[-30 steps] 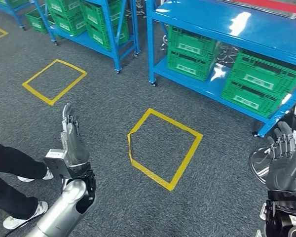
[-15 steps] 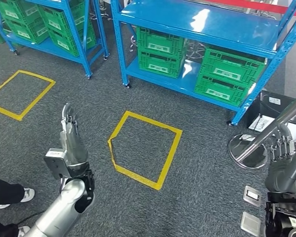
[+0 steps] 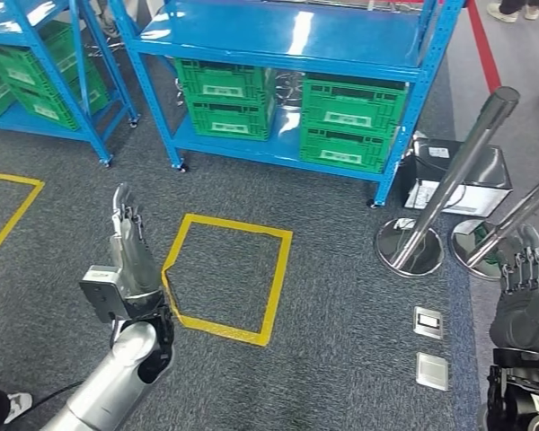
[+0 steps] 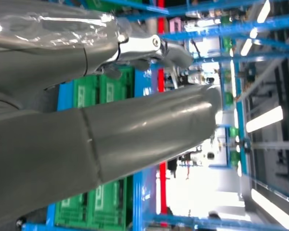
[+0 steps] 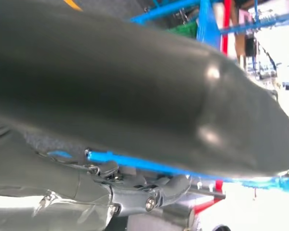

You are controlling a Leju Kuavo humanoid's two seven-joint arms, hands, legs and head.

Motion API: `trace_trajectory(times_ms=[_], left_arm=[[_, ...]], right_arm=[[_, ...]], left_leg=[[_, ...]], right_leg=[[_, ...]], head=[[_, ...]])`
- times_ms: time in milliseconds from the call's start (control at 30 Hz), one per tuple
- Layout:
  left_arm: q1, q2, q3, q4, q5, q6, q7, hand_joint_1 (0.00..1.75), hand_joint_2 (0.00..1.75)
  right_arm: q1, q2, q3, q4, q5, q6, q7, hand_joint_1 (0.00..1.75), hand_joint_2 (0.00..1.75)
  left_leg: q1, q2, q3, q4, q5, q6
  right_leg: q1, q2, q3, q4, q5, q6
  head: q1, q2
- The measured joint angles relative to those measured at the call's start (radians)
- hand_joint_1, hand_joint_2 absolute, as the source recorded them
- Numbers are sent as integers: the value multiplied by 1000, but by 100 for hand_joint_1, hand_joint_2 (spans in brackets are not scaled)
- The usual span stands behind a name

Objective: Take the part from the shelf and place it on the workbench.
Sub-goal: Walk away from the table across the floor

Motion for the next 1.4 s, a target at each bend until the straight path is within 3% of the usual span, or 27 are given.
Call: trace_trajectory(times_ms=[67, 100, 133, 167, 233, 267, 300, 367, 400, 467, 533, 600, 633, 667, 733, 767, 833, 967, 1167, 1400], left_arm=[[2, 1, 0, 0, 0, 0, 0, 0, 0], [4, 1, 0, 0, 1, 0, 1, 0, 0], [6, 2, 0, 0, 0, 0, 1, 0, 0], [6, 2, 0, 0, 0, 0, 2, 0, 0], [4, 3, 0, 0, 1, 0, 5, 0, 0], [2, 3, 0, 0, 3, 0, 6, 0, 0], [-1, 4, 0, 0, 5, 0, 7, 0, 0], [-8, 4, -1, 1, 13, 0, 6, 0, 0], [-13, 3, -1, 1, 17, 0, 5, 0, 0], [-21, 1, -2, 3, 23, 0, 0, 0, 0], [-23, 0, -2, 6, 29, 0, -2, 0, 0], [-23, 0, -3, 12, 35, 0, -3, 0, 0], [-23, 0, -3, 14, 38, 0, -3, 0, 0], [-23, 0, -3, 17, 40, 0, -3, 0, 0], [-24, -1, -4, 20, 42, 0, -3, 0, 0], [-26, -1, -4, 22, 42, 0, -3, 0, 0], [-29, -1, -4, 25, 42, 0, -3, 0, 0], [-34, -1, -9, 31, 53, 0, -4, 0, 0], [-35, -1, -27, 45, 67, 0, -3, 0, 0], [-36, -1, -42, 56, 70, 0, -3, 0, 0]], right_arm=[[-3, 0, 1, 0, -1, 0, 1, 0, 0], [-3, 0, 2, 0, -3, 0, 2, 0, 0], [-5, 0, 2, 0, -7, -2, 4, 0, 0], [-7, 0, 3, 0, -11, -5, 6, 0, 0], [-12, 0, 5, 0, -17, -13, 9, 0, 0], [-13, 0, 5, 0, -20, -17, 9, 0, 0], [-13, 0, 4, 0, -23, -22, 9, 0, 0], [-10, -1, 3, 0, -30, -32, 7, 0, 0], [-8, -2, 2, 0, -32, -37, 6, 0, 0], [-4, -4, 1, 0, -34, -44, 2, 0, 0], [-2, -6, 2, 1, -34, -48, -1, 0, 0], [0, -6, 2, 4, -33, -52, -1, 0, 0], [1, -6, 2, 5, -33, -53, -1, 0, 0], [2, -6, 2, 7, -32, -54, -1, 0, 0], [1, -6, 2, 8, -32, -54, -1, 0, 0], [1, -6, 2, 8, -32, -54, -1, 0, 0], [1, -6, 2, 9, -30, -54, -1, 0, 0], [2, -6, 4, 13, -9, -54, 12, 0, 0], [3, 0, 29, 32, 26, -51, 22, 0, 0], [3, 1, 47, 53, 29, -52, 21, 0, 0]], left_leg=[[0, -28, -75, 137, -54, -3], [0, -31, -101, 179, -61, -3], [0, -32, -110, 183, -47, -2], [0, -35, -99, 147, -16, 0], [2, -62, -45, 7, 60, 6], [4, -76, -22, -50, 84, 10], [4, -85, -9, -85, 94, 13], [3, -79, -4, -97, 94, 22], [4, -74, -2, -101, 96, 28], [6, -65, 4, -109, 99, 39], [5, -55, 8, -112, 98, 45], [5, -46, 9, -112, 97, 47], [5, -41, 10, -112, 96, 46], [5, -37, 11, -112, 94, 45], [4, -32, 17, -112, 91, 39], [3, -30, 19, -110, 89, 36], [-2, -27, 20, -108, 84, 31], [-6, -23, 23, -112, 86, 44], [-6, -23, 28, -126, 93, 29], [-6, -23, 28, -128, 93, 20]], right_leg=[[0, 24, -1, 0, 1, -5], [1, 38, -1, 1, 0, -6], [1, 53, 0, 1, 0, -6], [1, 67, 0, 2, 0, -6], [2, 93, 0, 7, -2, -2], [3, 104, -2, 9, -4, 1], [4, 112, -4, 11, -5, 5], [3, 124, -8, 10, -6, 16], [2, 118, -10, 12, -8, 21], [3, 73, -29, 58, -39, 32], [1, 26, -84, 180, -103, 41], [-4, 15, -139, 295, -143, 46], [-6, 13, -144, 304, -136, 47], [-7, 12, -128, 273, -111, 47], [-7, 6, -57, 130, -42, 43], [-5, 3, -25, 67, -21, 39], [-1, 0, 4, 7, -11, 34], [-3, 6, 5, 1, -9, 35], [-1, 7, 4, 1, -10, 25], [-1, 7, 4, 2, -10, 24]], head=[[-4, 0], [-4, 0], [-5, 0], [-5, 0], [-7, 0], [-7, 0], [-7, 0], [-5, 0], [-4, 0], [0, 0], [6, 0], [7, 0], [7, 0], [7, 0], [8, 0], [7, 0], [6, 0], [3, 0], [3, 0], [3, 0]])
